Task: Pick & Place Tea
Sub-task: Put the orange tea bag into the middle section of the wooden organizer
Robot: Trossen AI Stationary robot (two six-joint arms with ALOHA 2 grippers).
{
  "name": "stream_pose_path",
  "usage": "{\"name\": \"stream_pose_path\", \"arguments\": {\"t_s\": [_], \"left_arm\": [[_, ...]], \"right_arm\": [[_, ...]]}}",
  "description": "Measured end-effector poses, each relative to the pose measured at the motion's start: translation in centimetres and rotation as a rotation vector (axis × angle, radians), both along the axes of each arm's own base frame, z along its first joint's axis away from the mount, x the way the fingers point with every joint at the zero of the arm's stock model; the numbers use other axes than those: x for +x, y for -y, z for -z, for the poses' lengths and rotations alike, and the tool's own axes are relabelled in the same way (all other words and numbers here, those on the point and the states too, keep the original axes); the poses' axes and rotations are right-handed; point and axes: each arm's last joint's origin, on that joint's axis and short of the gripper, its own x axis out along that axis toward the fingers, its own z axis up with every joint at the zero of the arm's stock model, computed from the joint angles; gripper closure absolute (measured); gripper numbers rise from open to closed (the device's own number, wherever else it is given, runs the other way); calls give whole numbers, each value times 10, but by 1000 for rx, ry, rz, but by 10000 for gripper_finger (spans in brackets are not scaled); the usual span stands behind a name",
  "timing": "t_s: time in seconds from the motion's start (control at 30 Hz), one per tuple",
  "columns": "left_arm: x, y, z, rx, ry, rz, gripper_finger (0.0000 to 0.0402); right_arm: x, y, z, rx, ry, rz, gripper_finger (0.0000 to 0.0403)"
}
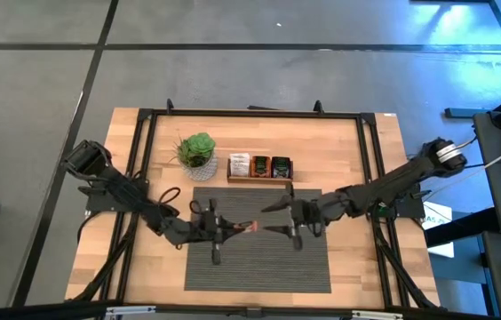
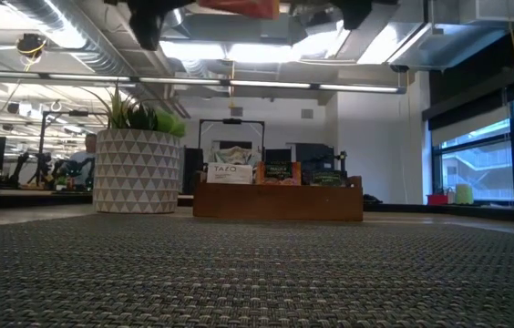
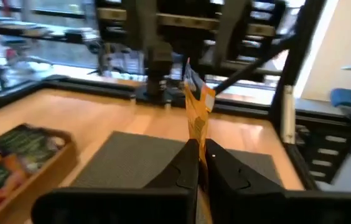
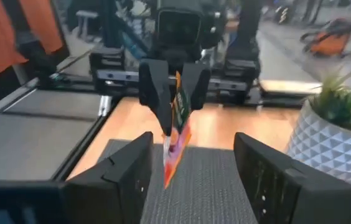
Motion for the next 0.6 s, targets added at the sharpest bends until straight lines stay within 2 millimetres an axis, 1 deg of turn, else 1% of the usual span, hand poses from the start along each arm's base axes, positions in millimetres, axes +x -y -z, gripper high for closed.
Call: {"name": "stream_pose_path", "arguments": {"t_s": [0.13,0.3,0.47,0.6], "left_arm": [[5,-5,0,32,-6,68,392],[9,-12,0,43,-9,78,393],[12,-17,-2,37,5,60,392],[12,-18,-3,33,12,56,389]], "right_arm": [[11,5,-13,8,-109,-84,197],[23,10,-25,-2,-164,-98,215],[28,10,-27,18,-192,-142,236],[29,10,-26,17,-199,-144,272]]}}
